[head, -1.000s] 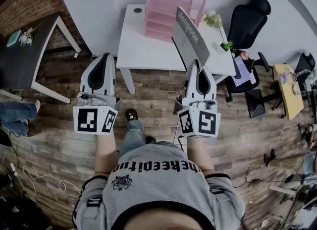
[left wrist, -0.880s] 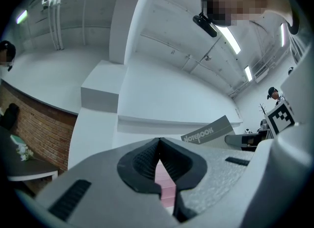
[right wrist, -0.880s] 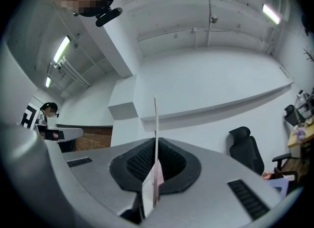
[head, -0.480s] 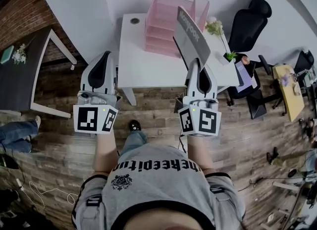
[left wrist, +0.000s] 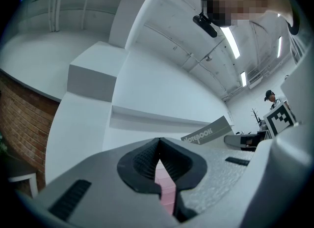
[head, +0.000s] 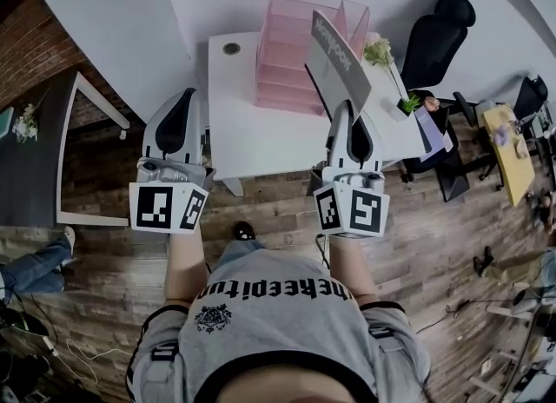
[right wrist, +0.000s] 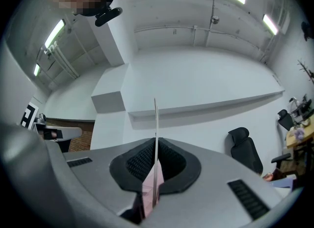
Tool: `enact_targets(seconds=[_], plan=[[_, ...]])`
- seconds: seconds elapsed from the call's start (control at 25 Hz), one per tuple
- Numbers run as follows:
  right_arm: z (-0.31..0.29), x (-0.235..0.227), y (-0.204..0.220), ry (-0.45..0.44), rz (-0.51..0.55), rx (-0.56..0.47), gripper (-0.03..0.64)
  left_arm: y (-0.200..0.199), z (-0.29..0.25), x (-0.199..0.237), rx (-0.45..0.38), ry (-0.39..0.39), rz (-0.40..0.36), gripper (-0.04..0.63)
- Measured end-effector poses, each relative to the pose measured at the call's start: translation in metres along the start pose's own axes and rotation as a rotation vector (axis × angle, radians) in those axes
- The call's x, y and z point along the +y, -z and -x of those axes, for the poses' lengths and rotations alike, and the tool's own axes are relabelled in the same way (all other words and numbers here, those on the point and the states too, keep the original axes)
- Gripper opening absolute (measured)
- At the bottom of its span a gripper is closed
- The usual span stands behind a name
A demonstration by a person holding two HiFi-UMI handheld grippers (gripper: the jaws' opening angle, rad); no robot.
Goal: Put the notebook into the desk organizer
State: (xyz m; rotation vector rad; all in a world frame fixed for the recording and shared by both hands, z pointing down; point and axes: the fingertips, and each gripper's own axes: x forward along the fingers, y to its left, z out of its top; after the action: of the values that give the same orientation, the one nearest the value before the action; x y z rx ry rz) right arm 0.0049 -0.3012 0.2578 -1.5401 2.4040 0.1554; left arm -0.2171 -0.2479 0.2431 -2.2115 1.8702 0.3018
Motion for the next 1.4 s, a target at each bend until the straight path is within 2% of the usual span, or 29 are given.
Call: enact_targets(seconds=[0.4, 0.84, 1.12, 1.4], plan=[[-0.052, 0.009, 0.024, 0.065, 0.042, 0.012, 0.009, 0.022, -0.048, 0.046, 0.006, 0.06, 0.022, 0.003], [-0.097, 0.011, 0.05, 0.095, 0.195, 0.057, 0.009, 0.049, -0.082, 0.078, 0.029, 0.098, 0.051, 0.003], [-0.125, 0.021, 0.067, 0.046, 0.455, 0.072, 0.009, 0.062, -0.093, 0.095, 0.043, 0.102, 0.065, 0.003], [-0.14, 0.018, 0.1, 0.006, 0.758, 0.192, 0.009, 0.076, -0.098, 0.105, 0.063, 0.105, 0.079, 0.003]])
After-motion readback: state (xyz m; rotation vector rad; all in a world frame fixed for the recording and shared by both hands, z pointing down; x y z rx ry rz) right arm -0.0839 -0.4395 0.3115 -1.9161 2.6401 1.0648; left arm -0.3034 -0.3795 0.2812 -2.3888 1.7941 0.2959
